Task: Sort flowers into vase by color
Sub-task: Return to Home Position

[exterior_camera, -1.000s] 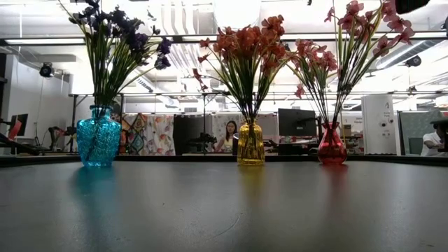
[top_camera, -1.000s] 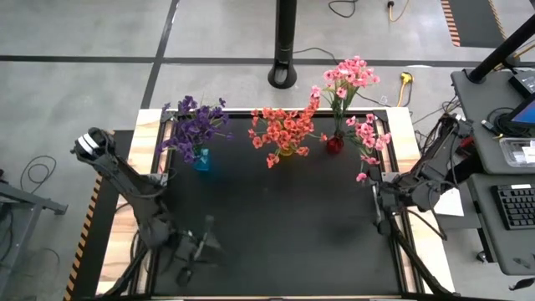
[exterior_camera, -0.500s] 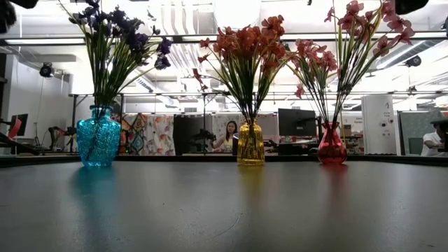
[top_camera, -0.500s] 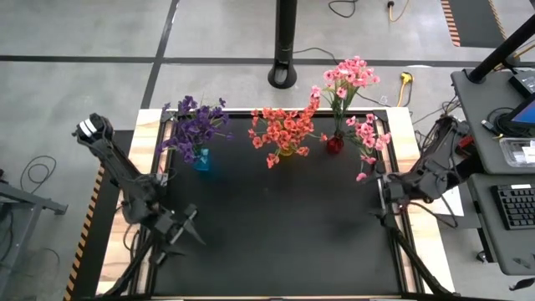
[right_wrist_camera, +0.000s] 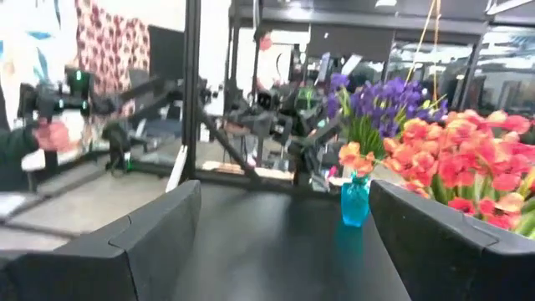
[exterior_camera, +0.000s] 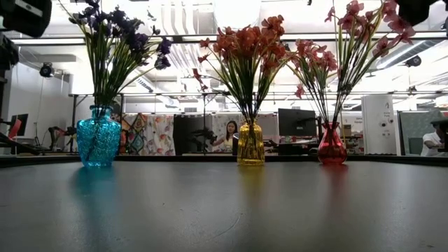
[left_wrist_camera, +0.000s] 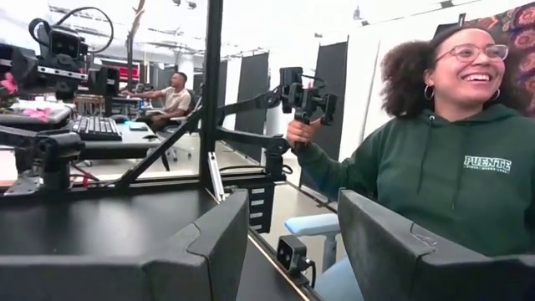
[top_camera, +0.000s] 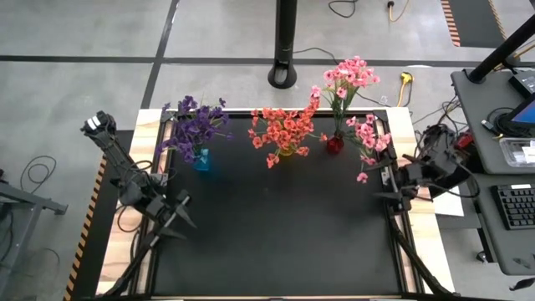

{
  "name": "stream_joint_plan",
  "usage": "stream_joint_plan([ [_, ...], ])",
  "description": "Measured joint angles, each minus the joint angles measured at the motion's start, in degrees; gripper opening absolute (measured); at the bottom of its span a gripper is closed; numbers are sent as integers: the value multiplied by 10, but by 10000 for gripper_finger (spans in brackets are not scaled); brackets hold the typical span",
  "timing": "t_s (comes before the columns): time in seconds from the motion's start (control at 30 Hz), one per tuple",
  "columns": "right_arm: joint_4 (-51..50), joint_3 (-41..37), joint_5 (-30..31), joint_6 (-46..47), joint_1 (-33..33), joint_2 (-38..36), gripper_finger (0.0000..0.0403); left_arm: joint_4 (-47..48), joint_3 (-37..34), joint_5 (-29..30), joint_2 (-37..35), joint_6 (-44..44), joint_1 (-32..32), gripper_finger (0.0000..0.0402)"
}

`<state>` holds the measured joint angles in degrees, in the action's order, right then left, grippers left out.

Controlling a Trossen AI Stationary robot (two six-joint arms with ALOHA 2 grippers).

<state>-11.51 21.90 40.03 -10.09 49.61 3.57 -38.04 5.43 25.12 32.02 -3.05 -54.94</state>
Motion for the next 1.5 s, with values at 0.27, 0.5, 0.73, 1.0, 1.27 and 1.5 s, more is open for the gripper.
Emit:
stream_joint_plan([
  [0.27, 46, -44, 30, -28, -3, -30, 330, 8, -25, 57, -42, 19, 1, 168],
  [0.5, 116, -76, 25, -80, -5, -35, 325, 9, -48, 89, -76, 50, 4, 168],
  [0.73, 166, -107, 41, -117, -7, -35, 325, 22, -48, 125, -106, 93, 19, 168],
  [1.0, 166, -125, 41, -99, -7, -35, 325, 82, -48, 172, -146, 95, 20, 168],
  [1.27, 247, -174, 41, -97, -7, -35, 324, 99, -48, 174, -192, 150, 22, 168],
  [1.5, 327, -193, 52, -168, -7, -35, 324, 157, -49, 175, -235, 136, 22, 168],
])
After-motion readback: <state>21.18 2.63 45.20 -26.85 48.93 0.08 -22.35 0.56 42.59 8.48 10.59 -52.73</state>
